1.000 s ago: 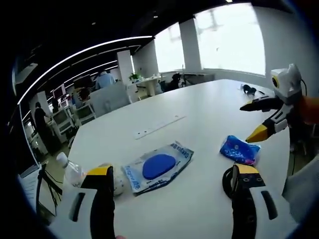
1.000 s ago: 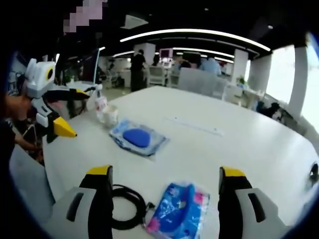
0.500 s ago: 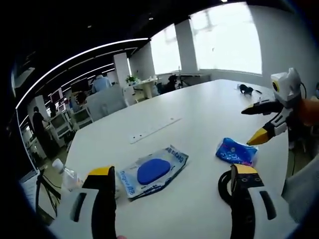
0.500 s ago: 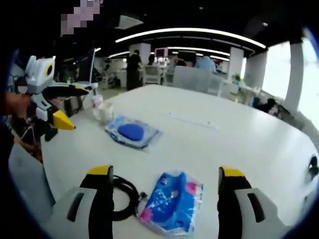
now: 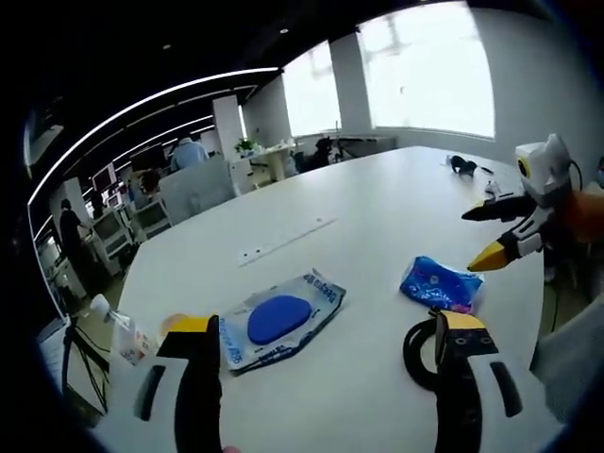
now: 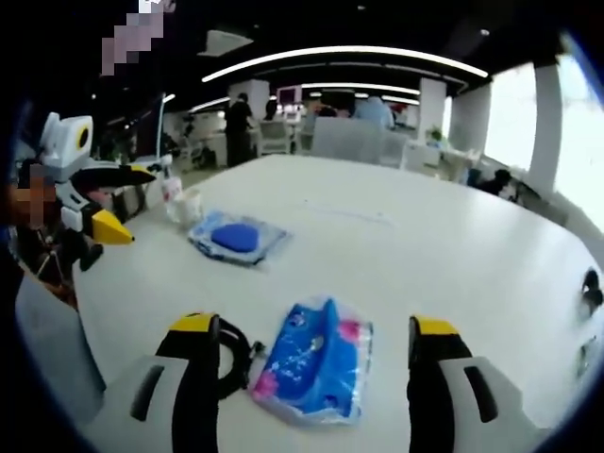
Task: Arrange the tabletop items into an orderly group along one side of the table until the central work area is clear of visible clutter.
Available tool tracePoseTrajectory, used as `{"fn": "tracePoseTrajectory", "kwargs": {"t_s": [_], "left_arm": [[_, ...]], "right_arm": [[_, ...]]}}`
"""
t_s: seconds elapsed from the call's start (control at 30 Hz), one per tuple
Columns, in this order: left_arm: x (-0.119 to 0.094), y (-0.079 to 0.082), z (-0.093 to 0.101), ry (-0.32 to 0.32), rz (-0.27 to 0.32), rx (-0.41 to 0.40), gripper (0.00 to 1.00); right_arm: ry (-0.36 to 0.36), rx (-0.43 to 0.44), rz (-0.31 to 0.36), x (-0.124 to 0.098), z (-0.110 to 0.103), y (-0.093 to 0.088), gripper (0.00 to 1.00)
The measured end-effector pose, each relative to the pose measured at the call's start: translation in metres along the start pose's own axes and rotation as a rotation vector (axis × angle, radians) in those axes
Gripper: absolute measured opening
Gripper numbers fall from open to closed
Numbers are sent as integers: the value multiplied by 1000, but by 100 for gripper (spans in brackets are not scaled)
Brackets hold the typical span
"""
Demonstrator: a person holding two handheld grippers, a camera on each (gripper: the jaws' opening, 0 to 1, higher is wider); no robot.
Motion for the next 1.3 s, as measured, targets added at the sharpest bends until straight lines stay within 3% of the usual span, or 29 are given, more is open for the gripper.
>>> {"fn": "tracePoseTrajectory", "kwargs": {"t_s": [0.43,0.77,0.9,1.3], "left_arm": [[2,-10,10,-18,-30,16,92],[6,-15,13,-29,-46,20,91],[9,-18,15,-34,-52,11,91],[17,-29,25,-61,-73,0,89]], "right_arm": [[-24,2,-81,0,6,-41,70],[-61,32,-121,1,11,-55,60],[-72,25,-147,3,13,-63,52],[-103,6,-192,-3,23,-77,51]]}}
Point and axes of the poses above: the point that each gripper's makers call its tool centre point, and the gripper's own axes: x roughly forward along the fingers, z roughly to its right, y roughly out of its top, the point moved 2 cm from there along -x, roughly backward along the fingers, and after that the axes turned 1 degree about y, right-handed, at the moved point
